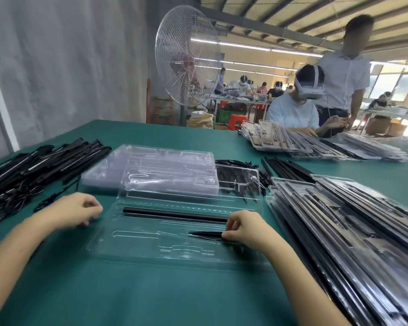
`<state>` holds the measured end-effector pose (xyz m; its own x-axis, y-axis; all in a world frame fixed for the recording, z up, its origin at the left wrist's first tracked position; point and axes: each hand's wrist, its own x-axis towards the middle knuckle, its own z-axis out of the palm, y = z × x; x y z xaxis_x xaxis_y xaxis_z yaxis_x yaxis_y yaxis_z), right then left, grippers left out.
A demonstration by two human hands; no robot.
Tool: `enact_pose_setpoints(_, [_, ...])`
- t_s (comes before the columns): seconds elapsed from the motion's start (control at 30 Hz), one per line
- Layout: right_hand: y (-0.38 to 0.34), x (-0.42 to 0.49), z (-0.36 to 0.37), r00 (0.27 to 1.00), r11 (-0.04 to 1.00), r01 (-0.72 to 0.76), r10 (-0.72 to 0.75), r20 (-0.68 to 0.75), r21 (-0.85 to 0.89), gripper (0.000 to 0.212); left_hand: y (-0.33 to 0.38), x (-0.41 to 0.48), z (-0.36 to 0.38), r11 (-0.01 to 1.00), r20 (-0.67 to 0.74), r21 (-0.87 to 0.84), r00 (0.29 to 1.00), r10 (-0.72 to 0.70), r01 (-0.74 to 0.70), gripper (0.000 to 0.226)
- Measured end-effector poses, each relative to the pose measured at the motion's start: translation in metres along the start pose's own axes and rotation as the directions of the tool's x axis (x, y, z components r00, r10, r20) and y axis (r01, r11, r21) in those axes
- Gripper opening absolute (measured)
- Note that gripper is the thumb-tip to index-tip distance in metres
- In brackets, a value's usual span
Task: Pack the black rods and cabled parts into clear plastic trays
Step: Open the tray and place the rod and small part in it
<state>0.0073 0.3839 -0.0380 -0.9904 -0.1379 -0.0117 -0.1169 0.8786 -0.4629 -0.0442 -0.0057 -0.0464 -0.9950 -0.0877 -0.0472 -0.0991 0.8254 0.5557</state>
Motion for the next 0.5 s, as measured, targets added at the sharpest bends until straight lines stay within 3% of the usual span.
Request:
enact_pose_setpoints(0.07, [-0.001, 0.001, 0.001, 1.000, 0.998, -0.011, 0.012, 0.003, -0.055, 0.013, 0.001, -0.006, 0.003, 0.994, 0.059, 0.107, 0.998, 0.007, -0.013, 0.005])
enact_pose_setpoints(0.2, [0.002, 0.006, -0.003, 0.999, 0.983, -0.033, 0.034, 0.002, -0.179, 0.013, 0.010, -0.013, 0.014, 0.964, 0.019, 0.224, 0.990, 0.141, -0.141, 0.005])
enact_pose_setpoints(0.4, [0.008, 0.011, -0.003, 1.000, 0.980, -0.020, 0.019, -0.008, -0.199, 0.016, 0.013, -0.018, 0.008, 0.983, 0.033, 0.133, 0.992, 0.123, -0.126, 0.018])
enact_pose_setpoints(0.43, [0.008, 0.012, -0.004, 1.000, 0.980, -0.024, 0.021, -0.015, -0.199, 0.019, 0.010, -0.018, 0.005, 0.984, -0.010, 0.133, 0.993, 0.117, -0.115, 0.017])
enact_pose_setpoints(0.5, [0.007, 0.014, -0.005, 1.000, 0.983, -0.023, 0.020, -0.017, -0.183, 0.021, -0.002, -0.015, 0.001, 0.969, -0.259, 0.230, 0.954, 0.150, -0.090, 0.015])
